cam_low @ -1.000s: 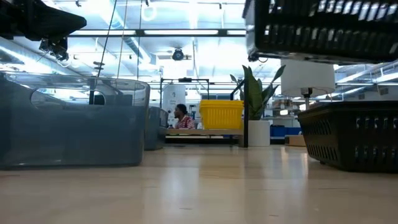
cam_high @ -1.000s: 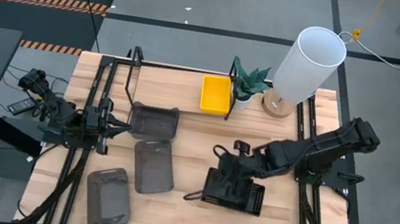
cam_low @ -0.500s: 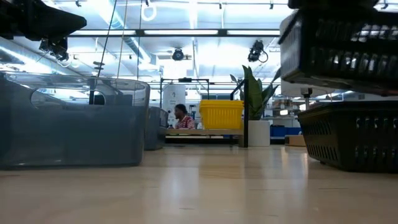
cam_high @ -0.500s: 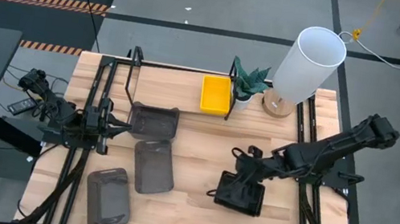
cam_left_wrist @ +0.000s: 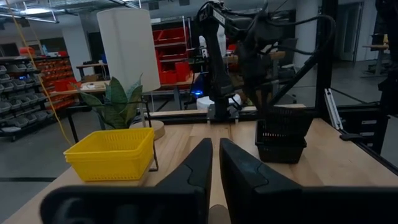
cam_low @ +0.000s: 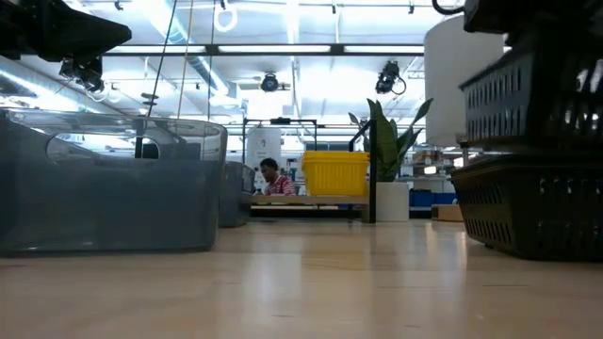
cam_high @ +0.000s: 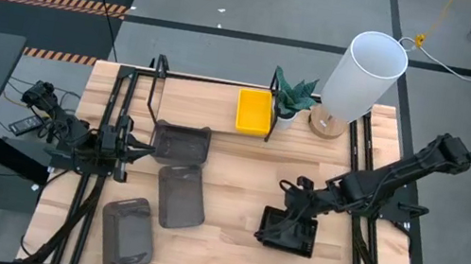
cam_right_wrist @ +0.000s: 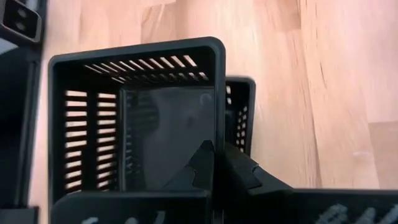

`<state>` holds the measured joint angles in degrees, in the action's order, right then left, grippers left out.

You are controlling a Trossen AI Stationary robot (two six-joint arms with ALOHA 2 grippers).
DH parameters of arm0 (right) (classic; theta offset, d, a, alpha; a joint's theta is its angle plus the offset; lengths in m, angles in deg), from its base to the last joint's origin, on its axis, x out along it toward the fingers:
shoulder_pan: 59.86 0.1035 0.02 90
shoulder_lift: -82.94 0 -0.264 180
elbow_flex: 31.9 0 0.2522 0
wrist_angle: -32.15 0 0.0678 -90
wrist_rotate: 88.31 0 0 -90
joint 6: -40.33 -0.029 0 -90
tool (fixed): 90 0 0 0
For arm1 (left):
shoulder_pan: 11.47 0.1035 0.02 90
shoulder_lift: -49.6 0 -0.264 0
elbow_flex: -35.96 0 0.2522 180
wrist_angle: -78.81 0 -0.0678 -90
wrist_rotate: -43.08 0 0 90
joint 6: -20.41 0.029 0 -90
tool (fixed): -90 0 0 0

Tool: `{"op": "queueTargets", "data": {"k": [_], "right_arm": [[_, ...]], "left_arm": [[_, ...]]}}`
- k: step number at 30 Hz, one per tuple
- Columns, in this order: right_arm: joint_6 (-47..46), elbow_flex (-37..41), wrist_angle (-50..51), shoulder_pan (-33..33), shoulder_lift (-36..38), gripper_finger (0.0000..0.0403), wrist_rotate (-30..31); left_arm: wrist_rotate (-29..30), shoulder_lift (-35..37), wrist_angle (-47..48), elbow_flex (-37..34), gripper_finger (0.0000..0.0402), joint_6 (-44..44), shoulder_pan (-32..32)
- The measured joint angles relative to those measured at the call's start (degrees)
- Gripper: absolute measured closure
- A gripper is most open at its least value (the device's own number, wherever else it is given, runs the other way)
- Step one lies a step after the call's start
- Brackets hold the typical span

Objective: Stack baskets on shelf by color
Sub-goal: Stack the bottom black basket on top of the top black basket, then put the stacked black baskets on the shelf

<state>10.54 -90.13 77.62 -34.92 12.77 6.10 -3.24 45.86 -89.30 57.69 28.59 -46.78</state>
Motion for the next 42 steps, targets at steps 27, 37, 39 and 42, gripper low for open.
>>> {"op": "queueTargets", "data": {"k": [27,37,39,42], "right_arm": [[-3.0,1.1,5.1,-2.5,0.0,0.0313,-4.1],[-2.7,-2.1,3.0,-1.6,-0.9,0.0312,-0.8],[-2.1,-2.1,0.9,-1.1,-2.5,0.0312,-1.3],[-1.4,-4.0,1.2,-0.5,-7.3,0.0312,-2.6]], "left_arm": [[0.0,0.0,0.0,0.0,0.0374,0.0,0.0],[0.0,0.0,0.0,0.0,0.0363,0.0,0.0],[0.0,0.0,0.0,0.0,0.0365,0.0,0.0],[0.0,0.0,0.0,0.0,0.0370,0.0,0.0]]}}
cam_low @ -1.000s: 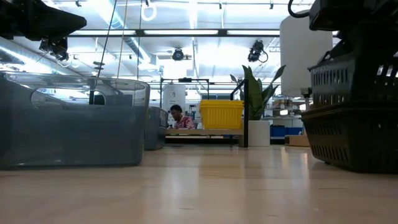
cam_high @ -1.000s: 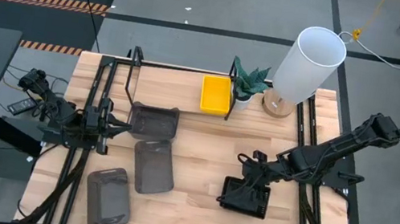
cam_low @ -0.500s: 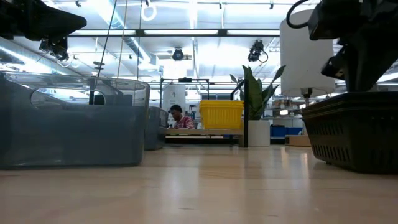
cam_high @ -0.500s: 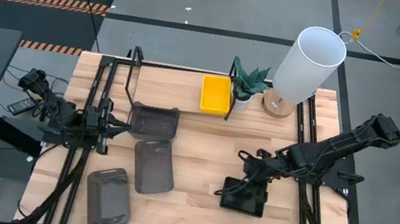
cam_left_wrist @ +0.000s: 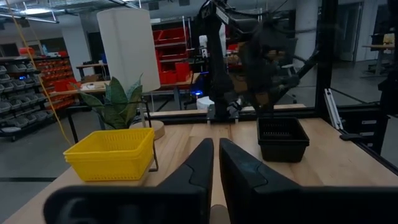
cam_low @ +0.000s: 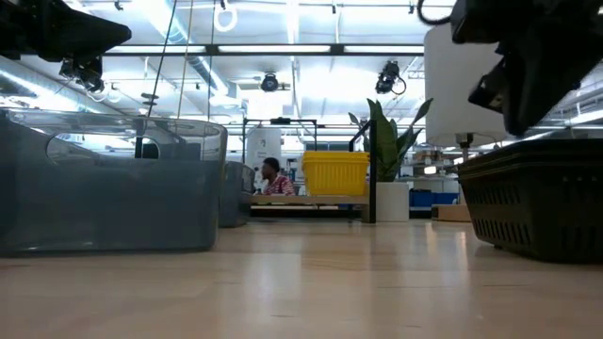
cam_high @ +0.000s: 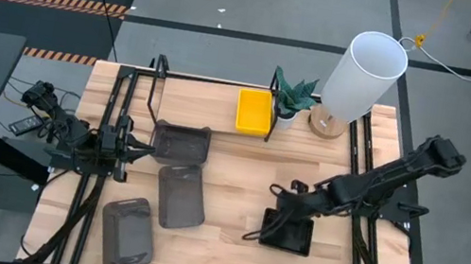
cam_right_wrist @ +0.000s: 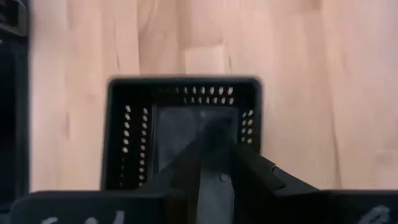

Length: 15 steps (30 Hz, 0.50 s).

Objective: Stack baskets on shelf by color
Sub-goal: Put the stacked black baskets on the shelf

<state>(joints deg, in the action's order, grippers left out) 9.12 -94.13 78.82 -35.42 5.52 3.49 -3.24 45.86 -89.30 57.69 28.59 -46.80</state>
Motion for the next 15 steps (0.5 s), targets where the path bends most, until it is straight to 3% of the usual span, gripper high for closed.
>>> {"op": "queueTargets", "data": {"k": [15], "right_arm": [[9.1,-17.7,7.9,1.6,-27.5,0.0313,-7.3]], "left_arm": [[0.0,0.0,0.0,0.0,0.0364,0.0,0.0]]}}
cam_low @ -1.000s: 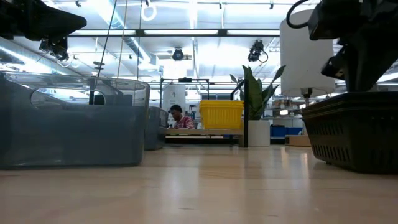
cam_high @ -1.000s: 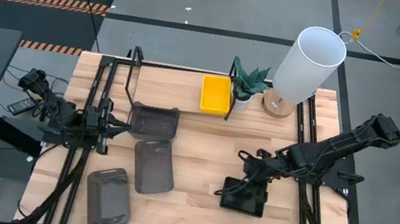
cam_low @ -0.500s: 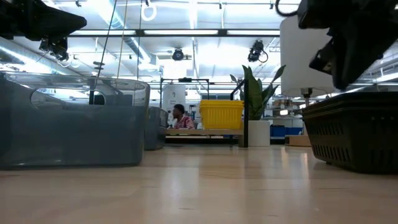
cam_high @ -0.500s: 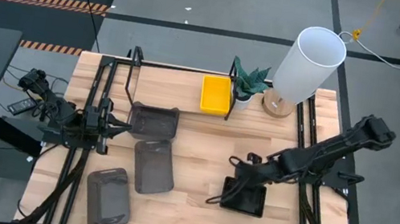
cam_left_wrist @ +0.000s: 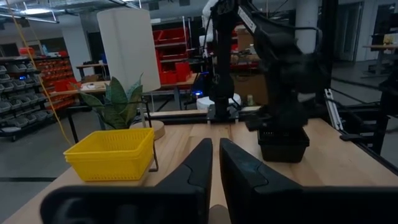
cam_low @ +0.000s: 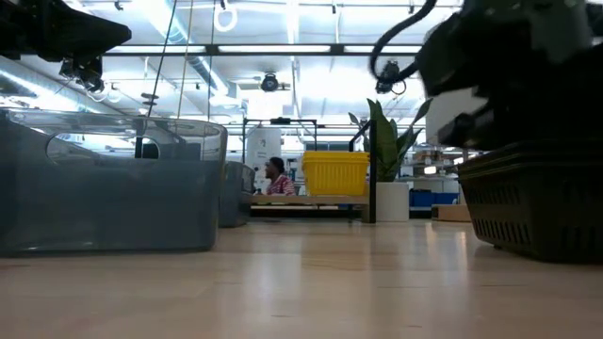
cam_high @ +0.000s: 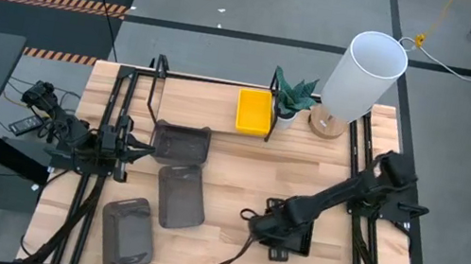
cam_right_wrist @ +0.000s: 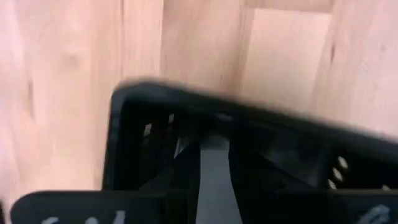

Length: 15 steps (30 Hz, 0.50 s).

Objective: Stack baskets on shelf by color
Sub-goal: Put the stacked black baskets on the shelf

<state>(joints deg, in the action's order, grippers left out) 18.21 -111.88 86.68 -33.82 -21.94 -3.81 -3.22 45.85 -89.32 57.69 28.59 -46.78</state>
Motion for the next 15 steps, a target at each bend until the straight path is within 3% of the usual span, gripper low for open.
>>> {"op": "queueTargets", "data": {"k": [7,15], "right_arm": [[-3.7,-3.8,-2.6,-3.1,-4.4,0.0314,1.3],[-6.1,-4.0,-9.5,-8.4,-2.4,0.0314,11.8]], "left_arm": [[0.0,0.0,0.0,0.0,0.0374,0.0,0.0],[0.0,0.0,0.0,0.0,0.0363,0.0,0.0]]}}
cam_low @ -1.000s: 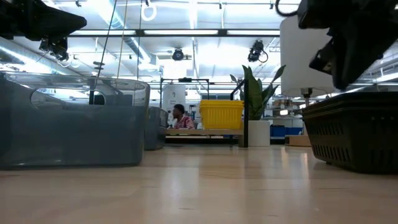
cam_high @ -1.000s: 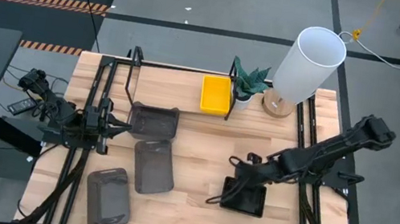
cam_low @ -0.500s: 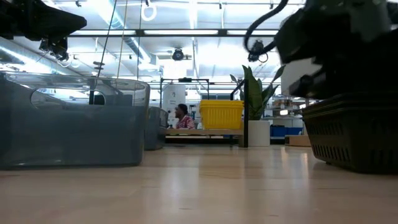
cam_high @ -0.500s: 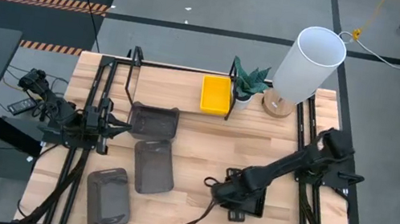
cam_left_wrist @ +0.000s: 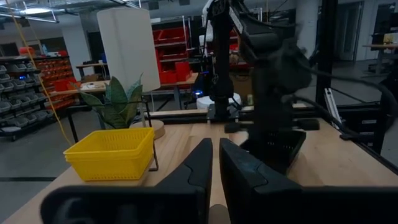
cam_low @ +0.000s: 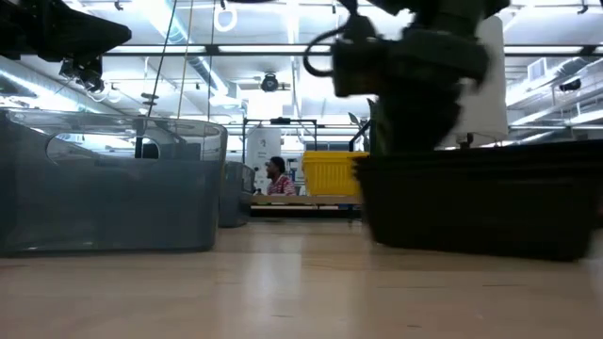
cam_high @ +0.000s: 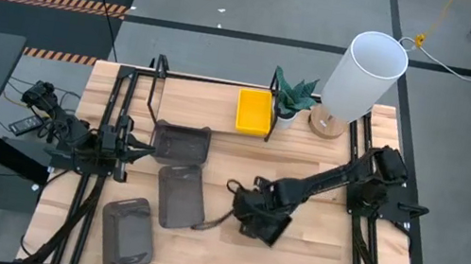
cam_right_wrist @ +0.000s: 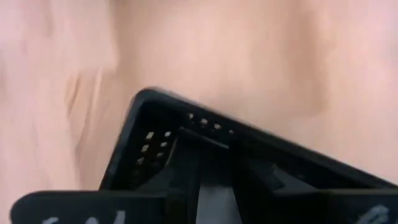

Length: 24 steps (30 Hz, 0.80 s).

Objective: Stack baskets on shelf by color
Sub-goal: Put the stacked black baskets on the shelf

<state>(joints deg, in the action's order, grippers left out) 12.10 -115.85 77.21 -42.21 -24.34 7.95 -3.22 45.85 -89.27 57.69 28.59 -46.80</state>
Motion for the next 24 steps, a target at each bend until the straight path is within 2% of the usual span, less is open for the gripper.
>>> {"op": "queueTargets", "data": {"k": [6,14,24], "right_arm": [[5.9,0.0,-2.0,-3.5,2.2,0.0314,7.9],[18.8,0.0,-1.7,-3.9,5.5,0.0314,4.4],[23.0,0.0,2.2,1.1,6.3,0.0294,-0.2]], "left_arm": [[0.0,0.0,0.0,0.0,0.0365,0.0,0.0],[0.0,0.0,0.0,0.0,0.0372,0.0,0.0],[0.0,0.0,0.0,0.0,0.0364,0.0,0.0]]}}
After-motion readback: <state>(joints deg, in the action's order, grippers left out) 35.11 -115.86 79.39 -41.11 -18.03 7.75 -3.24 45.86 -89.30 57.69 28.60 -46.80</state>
